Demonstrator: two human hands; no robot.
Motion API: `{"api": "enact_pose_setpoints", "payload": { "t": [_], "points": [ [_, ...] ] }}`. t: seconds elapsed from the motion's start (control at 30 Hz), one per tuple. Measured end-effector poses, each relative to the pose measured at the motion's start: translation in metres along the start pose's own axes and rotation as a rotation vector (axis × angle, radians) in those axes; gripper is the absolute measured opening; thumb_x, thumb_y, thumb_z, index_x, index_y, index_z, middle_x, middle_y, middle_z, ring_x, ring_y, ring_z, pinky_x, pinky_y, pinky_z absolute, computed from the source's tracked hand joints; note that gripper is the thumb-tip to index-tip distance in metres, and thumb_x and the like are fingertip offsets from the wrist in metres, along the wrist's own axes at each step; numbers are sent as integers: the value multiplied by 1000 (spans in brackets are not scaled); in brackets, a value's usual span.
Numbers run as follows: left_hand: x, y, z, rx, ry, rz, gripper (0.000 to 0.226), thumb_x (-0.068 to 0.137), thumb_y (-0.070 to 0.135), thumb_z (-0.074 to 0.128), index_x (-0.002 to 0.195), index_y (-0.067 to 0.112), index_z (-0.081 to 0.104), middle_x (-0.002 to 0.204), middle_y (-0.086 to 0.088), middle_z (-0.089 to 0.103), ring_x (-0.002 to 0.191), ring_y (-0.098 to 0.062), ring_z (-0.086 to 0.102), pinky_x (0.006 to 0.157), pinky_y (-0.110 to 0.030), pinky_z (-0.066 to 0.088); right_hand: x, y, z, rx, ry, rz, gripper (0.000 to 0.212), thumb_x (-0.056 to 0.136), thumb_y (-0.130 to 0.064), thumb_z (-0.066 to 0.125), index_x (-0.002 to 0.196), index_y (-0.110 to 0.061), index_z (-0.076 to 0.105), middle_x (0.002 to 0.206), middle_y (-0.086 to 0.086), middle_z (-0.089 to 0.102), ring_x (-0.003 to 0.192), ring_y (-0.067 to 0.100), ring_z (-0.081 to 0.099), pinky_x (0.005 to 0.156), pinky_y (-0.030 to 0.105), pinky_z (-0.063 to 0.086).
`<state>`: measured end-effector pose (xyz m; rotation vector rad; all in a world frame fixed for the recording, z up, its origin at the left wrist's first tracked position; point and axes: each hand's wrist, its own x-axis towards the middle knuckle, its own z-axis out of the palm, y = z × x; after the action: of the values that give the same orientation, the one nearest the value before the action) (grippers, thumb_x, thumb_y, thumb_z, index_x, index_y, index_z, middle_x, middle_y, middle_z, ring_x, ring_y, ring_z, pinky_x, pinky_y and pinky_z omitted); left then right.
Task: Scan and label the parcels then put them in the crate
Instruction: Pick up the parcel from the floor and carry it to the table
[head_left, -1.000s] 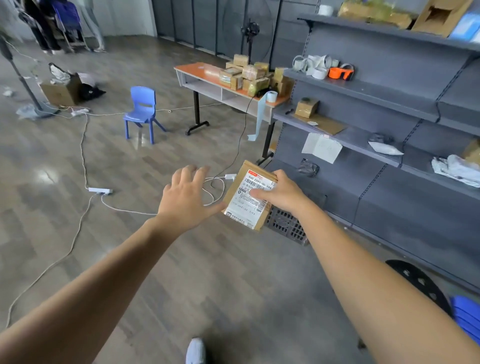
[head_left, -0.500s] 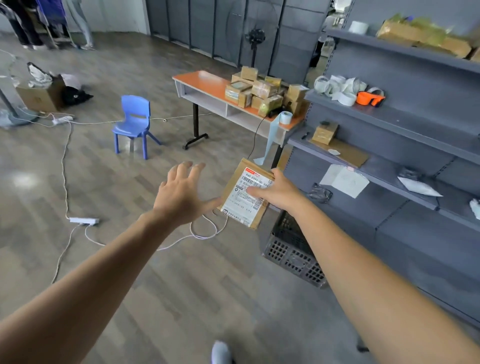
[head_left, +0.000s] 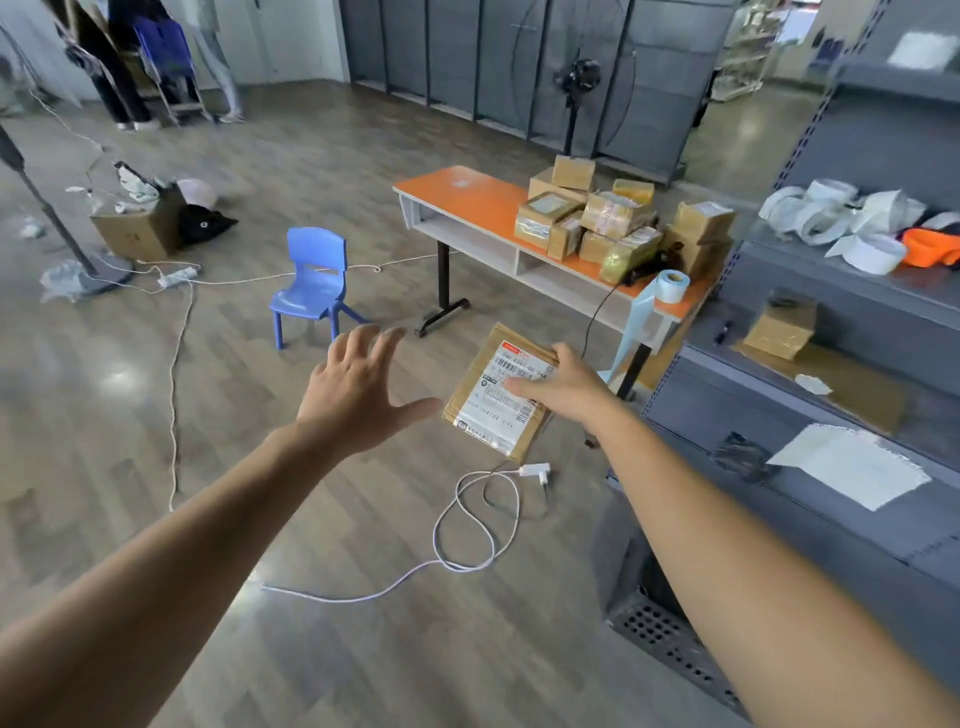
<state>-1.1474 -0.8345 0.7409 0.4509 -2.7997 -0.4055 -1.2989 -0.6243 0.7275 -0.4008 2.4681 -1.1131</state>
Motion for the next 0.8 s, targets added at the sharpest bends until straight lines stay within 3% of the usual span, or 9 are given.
{"api": "enact_pose_setpoints", "payload": {
  "t": [0.17,0.37,0.5,0.63,0.8],
  "points": [
    [92,-48,16,-13,10,28,95,69,68,68,147,25,34,144,-3,37,134,-28,32,100,-46,40,91,-39,13,-10,4,3,68,77,-47,78,129,-21,43,118,-4,62,103,14,62,86,33,51],
    [219,-121,33,-59,-13,107,89,72,68,67,144,30,33,141,1,35,136,-25,27,101,-45,39,195,-92,35,4,102,45,72,81,-47,75,135,-17,38,118,-6,62,89,7,59,62,23,43],
    [307,-156,29,-76,-51,165,90,74,70,63,146,27,31,143,2,33,136,-25,27,102,-47,38,251,-130,41,19,205,125,67,80,-51,74,129,-21,39,119,-6,61,100,14,58,79,31,47],
    [384,-174,30,-107,-80,218,85,74,70,62,141,26,34,141,0,34,134,-26,27,104,-46,37,304,-159,35,42,254,168,57,80,-47,76,120,-25,42,113,-7,63,95,11,60,65,24,44],
    [467,-181,53,-116,-83,272,86,72,73,61,139,26,37,142,0,35,134,-25,28,102,-46,38,376,-173,19,76,327,205,64,80,-47,76,128,-23,41,112,-9,58,100,12,56,81,28,43]
  ]
}}
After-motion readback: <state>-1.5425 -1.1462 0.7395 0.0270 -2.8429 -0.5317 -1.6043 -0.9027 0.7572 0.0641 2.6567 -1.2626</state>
